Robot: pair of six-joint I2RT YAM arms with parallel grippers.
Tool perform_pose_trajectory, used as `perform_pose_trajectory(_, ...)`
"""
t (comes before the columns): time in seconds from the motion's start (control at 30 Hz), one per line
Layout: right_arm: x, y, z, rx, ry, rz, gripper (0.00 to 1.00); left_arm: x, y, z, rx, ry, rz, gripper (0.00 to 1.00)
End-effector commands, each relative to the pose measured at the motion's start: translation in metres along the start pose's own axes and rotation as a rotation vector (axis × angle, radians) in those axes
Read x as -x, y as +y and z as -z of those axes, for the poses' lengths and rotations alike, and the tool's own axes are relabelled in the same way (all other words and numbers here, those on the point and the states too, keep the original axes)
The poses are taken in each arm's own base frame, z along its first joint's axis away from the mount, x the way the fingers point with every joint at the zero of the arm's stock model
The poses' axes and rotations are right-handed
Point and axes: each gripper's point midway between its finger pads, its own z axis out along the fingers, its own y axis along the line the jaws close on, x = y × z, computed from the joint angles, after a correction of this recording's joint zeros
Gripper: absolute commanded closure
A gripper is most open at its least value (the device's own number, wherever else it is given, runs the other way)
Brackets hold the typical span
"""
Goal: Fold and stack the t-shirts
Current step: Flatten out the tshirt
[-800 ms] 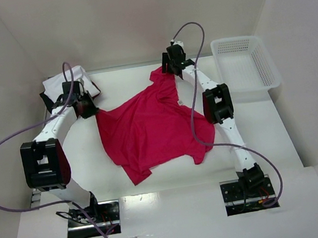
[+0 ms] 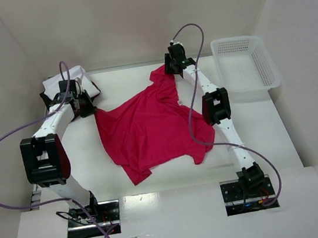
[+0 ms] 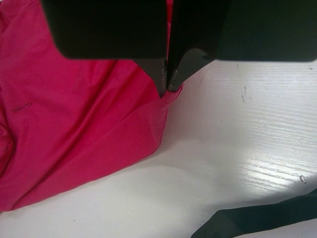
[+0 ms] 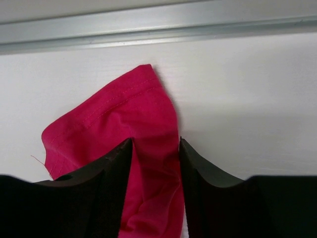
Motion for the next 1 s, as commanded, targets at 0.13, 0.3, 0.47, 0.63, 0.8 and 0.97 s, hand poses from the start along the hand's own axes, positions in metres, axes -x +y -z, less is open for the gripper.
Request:
perform_pose_trajectory(0.13,0.002,-0.003,0.002,-0.007,0.016,0.0,0.68,0.018,-0.005,0.005,-0.032,-0.032,-0.031,1.0)
perform_pose_trajectory(0.3,0.017,-0.01,0.01,-0.059,-0.019,0.011,1.0,0.027,-0.005,0.012,-0.032,-0.053,-0.037,1.0)
perform_pose_trajectory(0.47,0.095,0.0,0.062,-0.076,-0.181,-0.001,1.0,0.054,-0.005,0.037,-0.042,-0.121,-0.062,1.0)
perform_pose_trajectory(0.63,0.194,0.017,0.157,-0.05,-0.407,0.011,1.0,0.102,-0.024,0.078,-0.067,-0.247,-0.139,1.0)
perform_pose_trajectory(0.8,0.289,0.017,0.309,-0.019,-0.668,-0.027,1.0,0.149,-0.056,0.125,-0.179,-0.395,-0.206,1.0)
perform_pose_trajectory(0.97,0.347,0.003,0.512,0.005,-0.967,-0.05,1.0,0.192,-0.102,0.228,-0.272,-0.63,-0.332,1.0)
